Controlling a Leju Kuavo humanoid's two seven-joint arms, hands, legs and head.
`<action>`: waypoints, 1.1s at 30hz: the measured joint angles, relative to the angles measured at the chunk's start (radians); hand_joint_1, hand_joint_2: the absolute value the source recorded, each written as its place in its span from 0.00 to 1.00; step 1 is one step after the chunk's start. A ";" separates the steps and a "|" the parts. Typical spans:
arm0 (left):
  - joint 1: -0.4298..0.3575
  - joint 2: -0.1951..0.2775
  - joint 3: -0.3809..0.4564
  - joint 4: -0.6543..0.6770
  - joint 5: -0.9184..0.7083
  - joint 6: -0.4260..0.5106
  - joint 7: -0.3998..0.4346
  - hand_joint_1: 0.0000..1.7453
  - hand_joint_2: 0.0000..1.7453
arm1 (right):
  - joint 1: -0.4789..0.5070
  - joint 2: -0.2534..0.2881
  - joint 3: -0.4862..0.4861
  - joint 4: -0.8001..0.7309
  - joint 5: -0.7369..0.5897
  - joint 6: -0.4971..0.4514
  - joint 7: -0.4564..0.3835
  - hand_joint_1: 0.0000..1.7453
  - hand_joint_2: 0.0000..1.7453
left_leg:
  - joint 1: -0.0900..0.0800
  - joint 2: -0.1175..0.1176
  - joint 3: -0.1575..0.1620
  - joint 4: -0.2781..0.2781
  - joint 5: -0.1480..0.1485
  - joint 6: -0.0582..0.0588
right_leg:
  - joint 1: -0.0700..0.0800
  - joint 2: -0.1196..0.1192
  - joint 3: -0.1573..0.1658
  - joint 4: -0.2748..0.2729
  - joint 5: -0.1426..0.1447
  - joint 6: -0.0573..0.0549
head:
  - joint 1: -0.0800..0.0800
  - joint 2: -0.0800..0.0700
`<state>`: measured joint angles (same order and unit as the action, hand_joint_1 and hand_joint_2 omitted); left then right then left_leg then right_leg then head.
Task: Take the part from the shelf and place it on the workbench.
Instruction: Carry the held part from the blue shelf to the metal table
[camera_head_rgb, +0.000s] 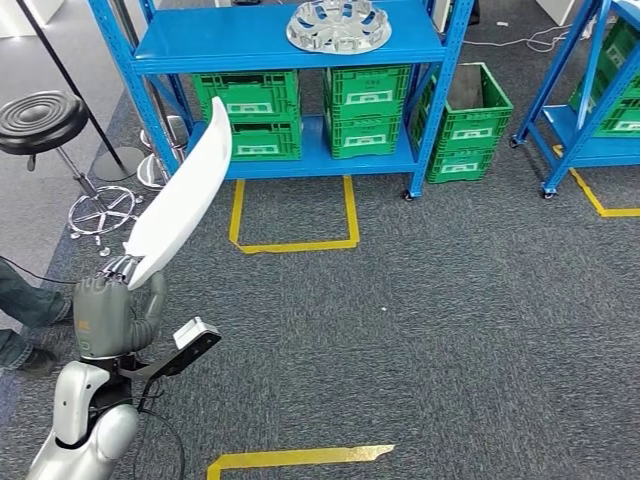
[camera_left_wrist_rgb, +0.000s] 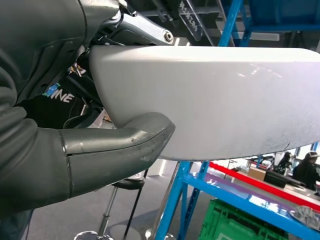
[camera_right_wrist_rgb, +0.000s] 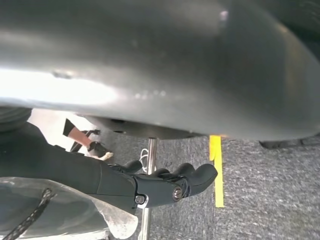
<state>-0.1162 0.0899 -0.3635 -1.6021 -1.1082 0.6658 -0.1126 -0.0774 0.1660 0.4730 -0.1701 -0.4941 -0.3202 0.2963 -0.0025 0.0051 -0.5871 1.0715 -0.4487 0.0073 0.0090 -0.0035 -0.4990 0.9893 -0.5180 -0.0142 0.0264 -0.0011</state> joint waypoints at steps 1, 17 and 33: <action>0.001 0.000 0.001 0.000 0.000 0.001 -0.001 1.00 1.00 | -0.001 0.001 0.000 0.000 0.001 -0.002 -0.002 0.00 0.00 | -0.004 -0.001 0.017 -0.035 0.004 0.006 | 0.000 0.000 -0.003 0.001 0.002 0.004 | 0.000 0.000; 0.008 -0.001 0.016 -0.002 0.000 0.006 -0.007 1.00 1.00 | -0.003 0.001 0.000 0.000 0.025 -0.028 -0.005 0.00 0.00 | -0.014 -0.001 0.007 -0.065 0.006 0.016 | -0.008 -0.002 -0.025 -0.003 0.024 0.031 | 0.001 0.000; 0.024 -0.001 0.026 -0.015 -0.002 0.007 -0.008 1.00 1.00 | -0.003 0.001 0.001 0.000 0.038 -0.041 -0.004 0.00 0.00 | 0.012 -0.086 -0.034 -0.065 0.048 -0.016 | -0.038 0.070 -0.027 0.020 0.000 0.058 | 0.010 0.000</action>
<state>-0.0921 0.0893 -0.3379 -1.6173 -1.1105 0.6728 -0.1202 -0.0805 0.1675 0.4737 -0.1701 -0.4563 -0.3614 0.2918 0.0096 -0.0812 -0.6213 1.0063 -0.4009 -0.0090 -0.0289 0.0670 -0.5260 1.0094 -0.5182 0.0436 0.0360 -0.0011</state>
